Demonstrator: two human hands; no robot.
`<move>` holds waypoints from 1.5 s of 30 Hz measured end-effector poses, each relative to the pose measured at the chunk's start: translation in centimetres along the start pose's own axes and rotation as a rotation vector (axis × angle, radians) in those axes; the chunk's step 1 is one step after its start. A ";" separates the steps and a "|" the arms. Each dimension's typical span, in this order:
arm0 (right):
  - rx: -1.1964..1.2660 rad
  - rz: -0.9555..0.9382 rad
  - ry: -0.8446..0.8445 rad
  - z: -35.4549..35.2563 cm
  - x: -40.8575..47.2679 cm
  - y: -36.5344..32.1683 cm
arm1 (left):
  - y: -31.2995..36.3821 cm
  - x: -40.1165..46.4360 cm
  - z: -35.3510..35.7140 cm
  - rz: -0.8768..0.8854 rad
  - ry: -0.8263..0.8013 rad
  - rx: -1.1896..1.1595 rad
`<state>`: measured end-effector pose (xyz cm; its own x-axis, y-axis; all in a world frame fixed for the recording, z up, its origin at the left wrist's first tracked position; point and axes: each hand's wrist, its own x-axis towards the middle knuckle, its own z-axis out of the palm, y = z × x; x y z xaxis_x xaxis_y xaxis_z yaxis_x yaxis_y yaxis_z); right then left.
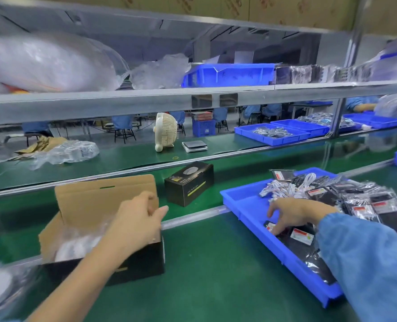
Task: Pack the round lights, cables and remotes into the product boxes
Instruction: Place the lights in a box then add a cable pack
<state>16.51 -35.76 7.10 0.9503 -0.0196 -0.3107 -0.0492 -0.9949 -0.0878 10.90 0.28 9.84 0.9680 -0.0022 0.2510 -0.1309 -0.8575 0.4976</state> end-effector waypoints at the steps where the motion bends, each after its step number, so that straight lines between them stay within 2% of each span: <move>1: 0.028 -0.007 0.030 -0.3 -0.3 0.2 | 0.2 -0.8 -0.2 0.042 -0.010 -0.038; 3: 0.045 -0.039 0.124 -0.8 -1.0 0.5 | -0.7 -3.1 -0.7 0.160 0.025 0.099; 5: 0.144 -0.115 0.287 -1.8 -2.0 0.3 | -3.0 -4.8 -1.2 0.263 0.114 0.432; 6: 0.229 -0.177 0.380 -2.5 -2.8 -0.3 | -4.2 -5.2 -1.3 0.255 0.123 0.562; 7: 0.315 -0.259 0.467 -3.4 -3.6 -1.4 | -5.2 -5.5 -1.4 0.180 0.063 0.651; 9: 0.450 -0.449 0.595 -5.3 -6.0 -5.0 | -6.9 -5.5 -1.0 0.051 -0.091 0.667; 10: 0.486 -0.565 0.617 -6.1 -7.3 -7.4 | -7.4 -5.2 -0.7 0.029 -0.118 0.637; 13: 0.462 -0.900 0.594 -6.9 -10.7 -15.4 | -6.6 -4.3 0.5 0.035 -0.108 0.576; 15: 0.428 -0.981 0.560 -6.4 -10.8 -20.4 | -5.1 -4.2 1.3 0.030 -0.102 0.600; 20: 0.077 -0.808 0.548 -2.8 -5.2 -29.0 | -2.0 -5.2 3.4 0.034 -0.088 0.629; 26: -0.129 -0.873 0.566 1.1 -2.5 -30.7 | -2.3 -5.9 3.6 0.058 -0.143 0.590; 29: -0.189 -0.903 0.407 1.1 -2.7 -30.6 | -2.1 -6.0 3.7 0.056 -0.146 0.552; 31: -0.087 -0.934 0.239 0.3 -3.7 -30.1 | -2.2 -6.1 3.6 0.050 -0.143 0.546; 33: 0.119 -0.924 0.253 -1.3 -4.6 -28.0 | -2.6 -6.0 2.9 0.053 -0.086 0.537; 36: 0.409 -0.747 0.495 -4.1 -4.0 -21.3 | -3.2 -5.4 1.5 0.098 0.050 0.638; 38: 0.332 -0.534 0.529 -5.2 -3.1 -15.5 | -3.8 -4.7 0.8 0.162 0.079 0.689; 39: 0.181 -0.402 0.483 -5.4 -2.5 -12.6 | -4.1 -4.2 0.6 0.194 0.066 0.686; 41: -0.083 -0.144 0.274 -4.7 -1.8 -7.3 | -4.7 -3.1 0.2 0.228 0.020 0.650; 43: -0.149 0.012 0.054 -3.4 -1.9 -2.9 | -5.2 -2.3 0.6 0.237 -0.051 0.600; 45: -0.096 0.039 -0.092 -2.2 -2.8 0.1 | -5.5 -2.0 1.4 0.241 -0.145 0.547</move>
<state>14.54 -35.99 10.03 0.9159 -0.0538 -0.3978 -0.0518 -0.9985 0.0160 9.99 4.32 5.44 0.9492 -0.2657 0.1684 -0.2579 -0.9638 -0.0668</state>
